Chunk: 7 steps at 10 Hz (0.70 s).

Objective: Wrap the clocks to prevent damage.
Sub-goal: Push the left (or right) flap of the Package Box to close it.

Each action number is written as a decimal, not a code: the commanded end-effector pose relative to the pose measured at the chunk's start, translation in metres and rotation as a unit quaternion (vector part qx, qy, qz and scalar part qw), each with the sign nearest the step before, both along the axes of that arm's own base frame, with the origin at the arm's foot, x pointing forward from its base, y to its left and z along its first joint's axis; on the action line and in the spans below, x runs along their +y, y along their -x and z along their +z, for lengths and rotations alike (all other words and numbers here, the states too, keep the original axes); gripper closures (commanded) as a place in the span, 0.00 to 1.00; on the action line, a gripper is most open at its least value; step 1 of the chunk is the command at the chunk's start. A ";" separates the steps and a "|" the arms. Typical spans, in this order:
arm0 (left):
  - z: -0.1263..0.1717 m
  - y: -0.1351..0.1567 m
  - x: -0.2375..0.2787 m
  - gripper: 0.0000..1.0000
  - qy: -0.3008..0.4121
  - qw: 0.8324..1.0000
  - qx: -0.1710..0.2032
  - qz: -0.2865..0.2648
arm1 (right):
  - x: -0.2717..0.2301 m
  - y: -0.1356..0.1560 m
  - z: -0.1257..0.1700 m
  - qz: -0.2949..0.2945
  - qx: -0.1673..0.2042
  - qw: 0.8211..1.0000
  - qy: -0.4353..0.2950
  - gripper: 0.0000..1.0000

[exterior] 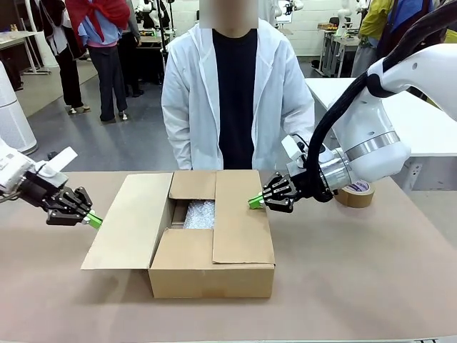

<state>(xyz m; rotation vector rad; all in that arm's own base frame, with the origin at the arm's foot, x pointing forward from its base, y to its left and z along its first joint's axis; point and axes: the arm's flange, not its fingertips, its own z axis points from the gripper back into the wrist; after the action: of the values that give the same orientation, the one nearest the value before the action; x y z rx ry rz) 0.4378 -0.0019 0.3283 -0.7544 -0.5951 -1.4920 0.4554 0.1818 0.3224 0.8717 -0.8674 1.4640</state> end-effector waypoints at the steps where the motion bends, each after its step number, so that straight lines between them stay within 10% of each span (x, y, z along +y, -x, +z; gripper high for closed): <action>1: -0.008 -0.013 -0.008 1.00 -0.016 1.000 0.010 -0.005 | 0.000 0.000 -0.004 -0.003 0.003 1.000 0.003 0.99; 7: 0.000 -0.019 -0.008 1.00 0.076 0.994 0.078 -0.003 | 0.000 0.000 -0.004 -0.003 0.003 1.000 0.003 0.99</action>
<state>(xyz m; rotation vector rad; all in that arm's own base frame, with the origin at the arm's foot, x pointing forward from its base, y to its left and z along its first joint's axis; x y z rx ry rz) 0.4471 -0.0129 0.3218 -0.9216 -0.5689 -1.4478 0.4554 0.1818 0.3224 0.8718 -0.8674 1.4641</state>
